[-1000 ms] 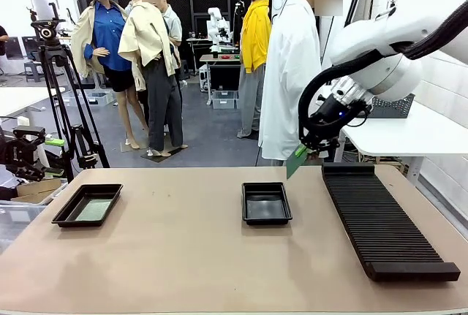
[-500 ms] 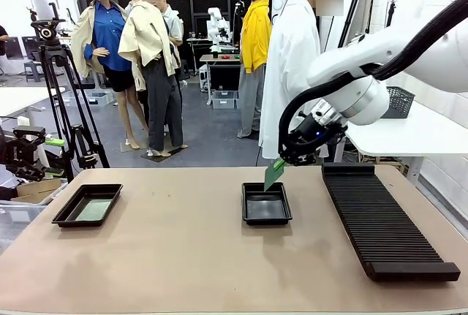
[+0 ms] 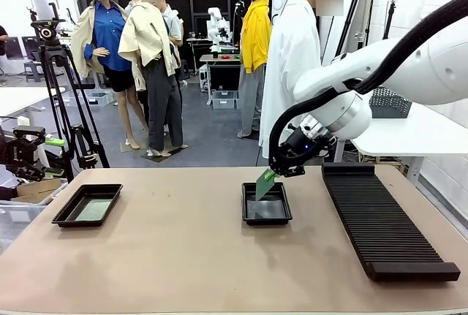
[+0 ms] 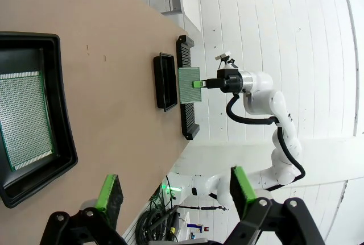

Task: Inspect and transfer BCBs to ESD trays.
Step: Pick up the Blank PCB from the PCB Rack and place it in the right ESD tray.

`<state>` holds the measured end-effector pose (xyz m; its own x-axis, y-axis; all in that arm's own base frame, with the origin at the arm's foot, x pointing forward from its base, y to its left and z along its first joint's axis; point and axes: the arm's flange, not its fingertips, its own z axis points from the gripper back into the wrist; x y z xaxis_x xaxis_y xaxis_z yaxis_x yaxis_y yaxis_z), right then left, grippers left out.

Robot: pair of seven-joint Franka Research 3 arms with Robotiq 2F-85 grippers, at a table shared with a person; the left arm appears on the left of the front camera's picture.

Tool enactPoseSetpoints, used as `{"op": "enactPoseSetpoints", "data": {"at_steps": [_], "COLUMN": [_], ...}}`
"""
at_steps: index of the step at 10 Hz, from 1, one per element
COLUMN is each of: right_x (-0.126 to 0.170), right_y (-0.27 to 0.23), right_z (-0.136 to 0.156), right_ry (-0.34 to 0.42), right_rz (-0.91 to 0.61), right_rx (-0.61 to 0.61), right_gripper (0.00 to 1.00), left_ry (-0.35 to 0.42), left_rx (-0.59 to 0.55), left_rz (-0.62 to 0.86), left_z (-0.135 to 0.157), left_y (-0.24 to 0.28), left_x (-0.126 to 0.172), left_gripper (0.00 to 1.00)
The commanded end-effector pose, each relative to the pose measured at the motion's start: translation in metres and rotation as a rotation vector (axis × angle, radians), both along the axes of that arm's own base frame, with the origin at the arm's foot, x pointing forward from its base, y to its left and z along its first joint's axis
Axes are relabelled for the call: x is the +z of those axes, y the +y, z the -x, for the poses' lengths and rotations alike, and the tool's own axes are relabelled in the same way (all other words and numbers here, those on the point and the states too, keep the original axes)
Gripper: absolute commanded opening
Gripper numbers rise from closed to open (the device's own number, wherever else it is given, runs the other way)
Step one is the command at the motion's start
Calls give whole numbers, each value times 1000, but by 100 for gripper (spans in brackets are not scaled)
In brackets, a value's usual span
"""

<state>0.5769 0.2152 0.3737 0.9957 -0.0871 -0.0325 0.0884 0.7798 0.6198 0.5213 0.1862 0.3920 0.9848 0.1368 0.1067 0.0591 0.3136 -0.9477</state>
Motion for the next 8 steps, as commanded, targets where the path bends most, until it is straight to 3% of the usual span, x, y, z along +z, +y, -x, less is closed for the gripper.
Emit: {"op": "enactPoseSetpoints", "data": {"at_steps": [1,8], "right_x": [-11,-51], "right_y": [7,10], "right_z": [-15,-38], "right_ry": [-16,13], "right_rz": [-5,-11], "right_rx": [43,78], "right_gripper": [0,0], "left_ry": [10,10], "left_rx": [13,13], "left_rz": [-8,-8], "left_z": [-1,-1], "left_y": [-1,-1], "left_x": [2,2], "left_gripper": [100,100]}}
